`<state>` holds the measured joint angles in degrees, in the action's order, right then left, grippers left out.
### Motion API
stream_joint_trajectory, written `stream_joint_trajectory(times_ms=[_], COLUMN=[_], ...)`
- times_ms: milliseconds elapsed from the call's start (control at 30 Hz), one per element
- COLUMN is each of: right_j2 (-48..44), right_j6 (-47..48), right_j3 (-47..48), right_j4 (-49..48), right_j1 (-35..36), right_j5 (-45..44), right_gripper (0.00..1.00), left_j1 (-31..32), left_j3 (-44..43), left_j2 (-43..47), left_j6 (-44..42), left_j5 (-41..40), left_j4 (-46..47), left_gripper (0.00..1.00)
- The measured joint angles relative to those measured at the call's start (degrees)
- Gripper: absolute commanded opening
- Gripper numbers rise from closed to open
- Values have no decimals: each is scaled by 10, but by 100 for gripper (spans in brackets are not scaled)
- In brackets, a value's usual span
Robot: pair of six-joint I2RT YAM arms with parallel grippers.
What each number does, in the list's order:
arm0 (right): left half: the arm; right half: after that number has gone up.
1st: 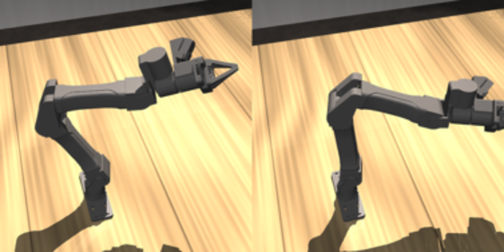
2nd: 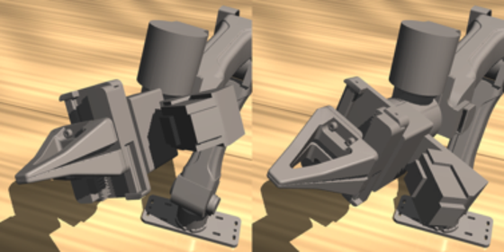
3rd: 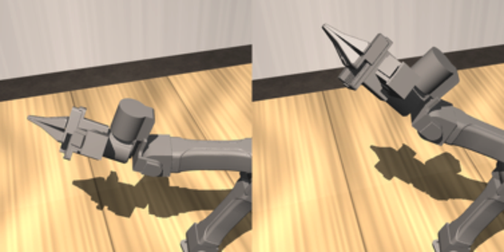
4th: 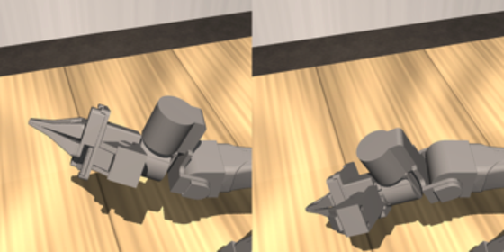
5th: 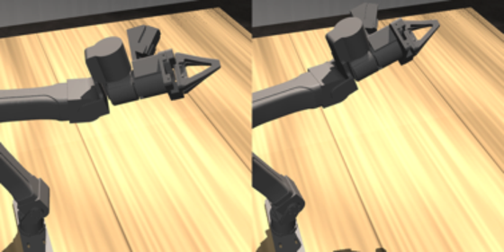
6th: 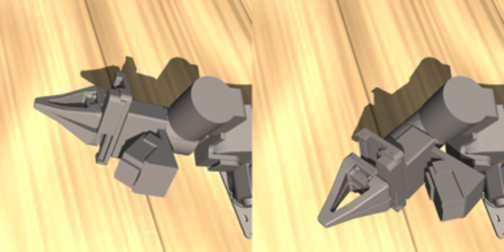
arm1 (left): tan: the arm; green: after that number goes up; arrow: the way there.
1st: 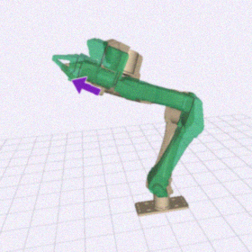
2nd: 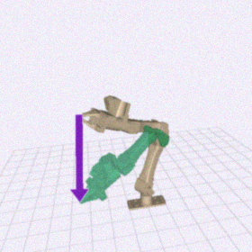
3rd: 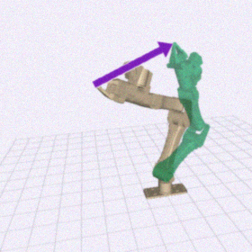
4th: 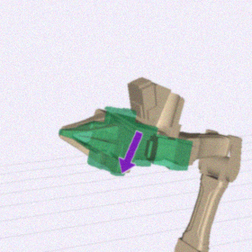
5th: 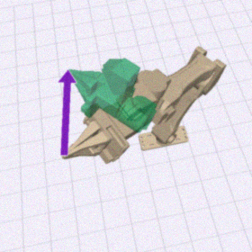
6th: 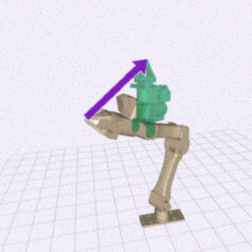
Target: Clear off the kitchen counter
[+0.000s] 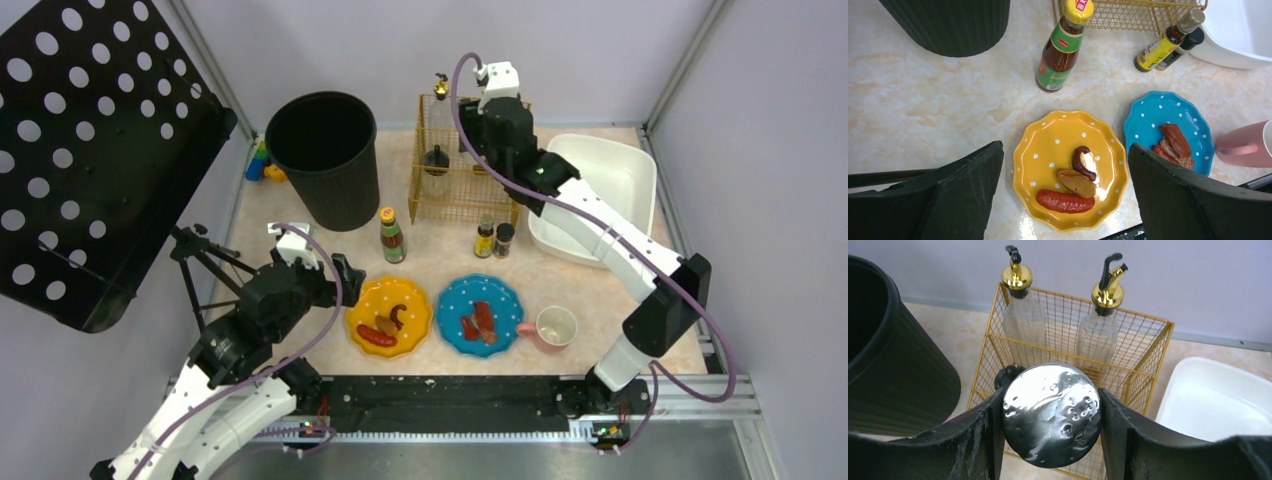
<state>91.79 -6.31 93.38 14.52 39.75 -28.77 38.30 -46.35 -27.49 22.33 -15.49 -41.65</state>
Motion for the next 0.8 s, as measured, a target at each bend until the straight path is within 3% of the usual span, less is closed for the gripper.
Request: stream_joint_trajectory(times_ms=[800], right_j2=[146], right_j6=[-42], right_j3=[87], right_j4=[7], right_j1=[-63], right_j5=[70], right_gripper=[0], left_j1=[0], left_j3=[0], left_j2=[0], left_j6=[0], left_j5=[0], left_j4=[0], left_gripper=[99])
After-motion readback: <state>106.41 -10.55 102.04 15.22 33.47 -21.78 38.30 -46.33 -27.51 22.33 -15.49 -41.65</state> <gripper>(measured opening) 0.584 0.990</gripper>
